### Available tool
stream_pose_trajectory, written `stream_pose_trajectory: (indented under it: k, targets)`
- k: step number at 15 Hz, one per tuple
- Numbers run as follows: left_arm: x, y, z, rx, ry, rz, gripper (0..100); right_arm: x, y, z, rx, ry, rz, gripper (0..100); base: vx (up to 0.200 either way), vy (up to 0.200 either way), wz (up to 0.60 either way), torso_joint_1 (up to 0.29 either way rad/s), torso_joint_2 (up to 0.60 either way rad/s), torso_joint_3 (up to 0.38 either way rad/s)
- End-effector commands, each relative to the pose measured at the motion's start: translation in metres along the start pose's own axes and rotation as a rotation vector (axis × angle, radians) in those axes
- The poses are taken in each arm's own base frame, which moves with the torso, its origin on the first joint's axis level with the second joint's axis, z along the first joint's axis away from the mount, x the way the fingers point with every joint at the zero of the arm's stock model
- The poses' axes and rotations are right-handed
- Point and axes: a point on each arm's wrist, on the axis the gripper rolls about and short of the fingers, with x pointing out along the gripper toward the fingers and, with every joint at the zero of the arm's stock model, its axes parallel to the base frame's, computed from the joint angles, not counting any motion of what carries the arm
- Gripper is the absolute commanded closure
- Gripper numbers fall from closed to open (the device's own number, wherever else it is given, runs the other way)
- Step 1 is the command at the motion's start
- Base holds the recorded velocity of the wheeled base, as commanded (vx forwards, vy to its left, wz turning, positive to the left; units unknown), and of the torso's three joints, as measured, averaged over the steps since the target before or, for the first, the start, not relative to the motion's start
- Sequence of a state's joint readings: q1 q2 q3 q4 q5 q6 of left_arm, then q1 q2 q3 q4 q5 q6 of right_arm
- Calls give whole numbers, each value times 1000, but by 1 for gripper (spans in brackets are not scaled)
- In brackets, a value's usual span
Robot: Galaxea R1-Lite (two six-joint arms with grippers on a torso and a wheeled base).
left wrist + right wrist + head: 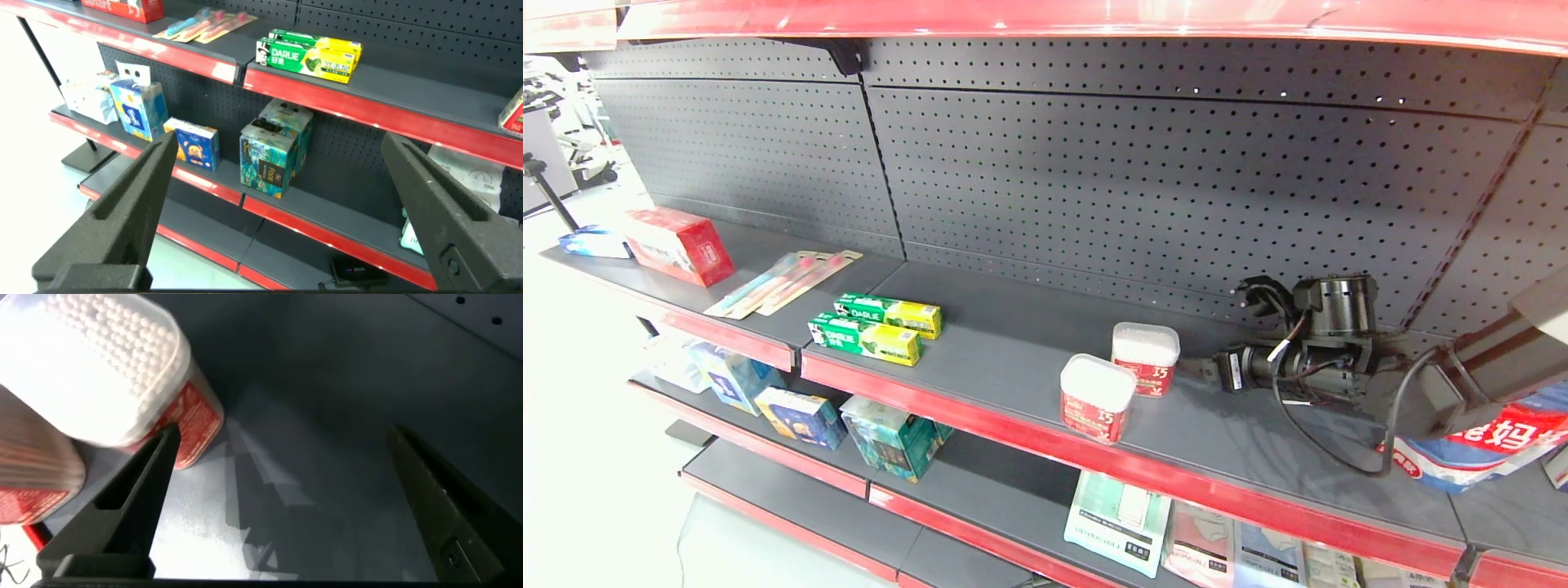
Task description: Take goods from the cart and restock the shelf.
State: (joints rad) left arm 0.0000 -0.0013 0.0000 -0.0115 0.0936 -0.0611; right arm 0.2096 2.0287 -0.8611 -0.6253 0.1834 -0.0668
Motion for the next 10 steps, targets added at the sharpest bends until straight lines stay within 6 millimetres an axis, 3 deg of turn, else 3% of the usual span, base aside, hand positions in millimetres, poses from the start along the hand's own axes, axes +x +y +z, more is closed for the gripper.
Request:
stream_pose_trajectory:
  k: [1, 10]
  targets:
    - [0, 0, 0, 0, 0, 2, 0, 3, 3, -1, -4, 5, 8, 0, 0, 0, 0, 0, 0, 0]
    - [0, 0, 0, 0, 0, 2, 0, 5, 16, 1, -17, 2, 42, 0, 0, 0, 0, 0, 0, 0]
